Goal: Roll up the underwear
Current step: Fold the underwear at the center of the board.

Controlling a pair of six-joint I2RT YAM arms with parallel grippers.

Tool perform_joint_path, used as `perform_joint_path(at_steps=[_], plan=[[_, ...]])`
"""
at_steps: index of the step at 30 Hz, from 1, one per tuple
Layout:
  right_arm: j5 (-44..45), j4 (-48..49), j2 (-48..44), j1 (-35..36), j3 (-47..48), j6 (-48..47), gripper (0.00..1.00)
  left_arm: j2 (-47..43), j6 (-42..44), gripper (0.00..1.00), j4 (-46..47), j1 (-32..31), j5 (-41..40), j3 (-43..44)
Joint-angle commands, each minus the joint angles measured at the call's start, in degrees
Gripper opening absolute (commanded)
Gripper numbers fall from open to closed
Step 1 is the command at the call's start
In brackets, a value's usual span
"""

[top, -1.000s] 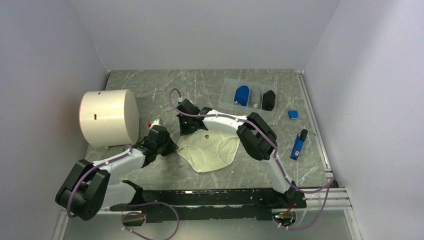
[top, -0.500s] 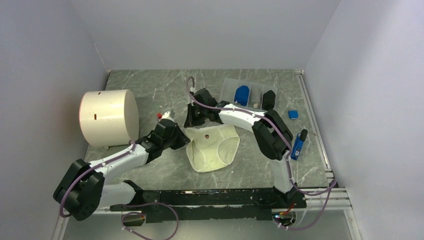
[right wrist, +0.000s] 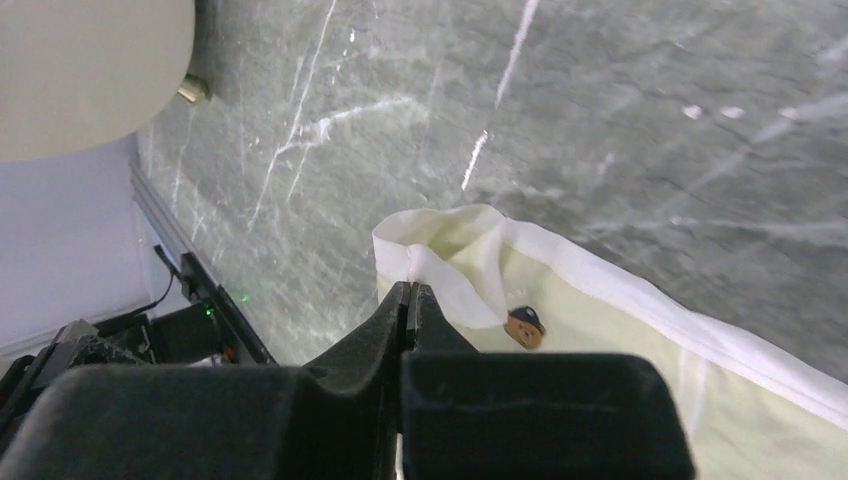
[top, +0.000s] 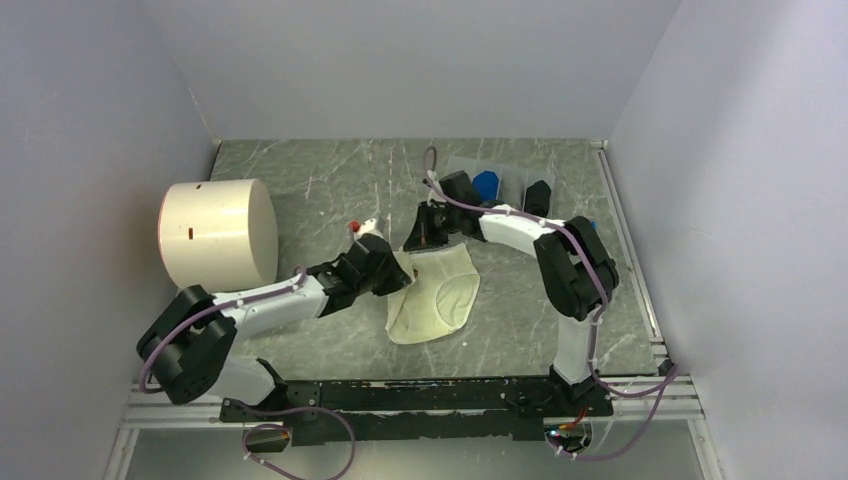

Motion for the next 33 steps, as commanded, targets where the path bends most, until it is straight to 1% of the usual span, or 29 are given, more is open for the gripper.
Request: perform_joint_path(at_steps=[1, 7, 13, 17, 21, 23, 31, 33], plan=[[-5.4, 7.1, -5.0, -4.0, -3.4, -2.1, 0.0, 3.2, -1.6, 0.05, 1.4, -3.8, -0.8, 4.6], [-7.4, 6.8, -8.1, -8.5, -7.5, -4.5, 0.0, 9.1, -2.0, 0.05, 2.4, -7.5, -1.5, 10.3], [-1.5, 1.3, -9.0, -13.0, -9.1, -9.0, 0.0, 15.7, -2.7, 0.05, 2.0, -10.3, -2.3, 16.2], [1.4, 0.3, -9.5, -14.8, -10.7, -10.4, 0.0, 19.7, -2.9, 0.05, 1.1, -11.1, -2.7, 20.0], [5.1, -0.4, -10.2, -16.4, -12.2, -11.0, 0.0, 23.2, -3.3, 0.05, 1.6, -11.5, -1.2, 22.6], [5.3, 0.3, -10.7, -17.1, -12.7, -11.3, 0.0, 24.4, -3.5, 0.05, 1.3, -11.9, -1.3, 24.0], [5.1, -2.6, -8.3, -19.6, -10.2, -13.6, 0.0, 29.6, -4.3, 0.05, 0.3, -12.3, -0.5, 29.7], [5.8, -2.1, -8.5, -20.1, -10.9, -13.2, 0.02, 30.7, -4.5, 0.05, 0.3, -12.3, -0.3, 30.6]])
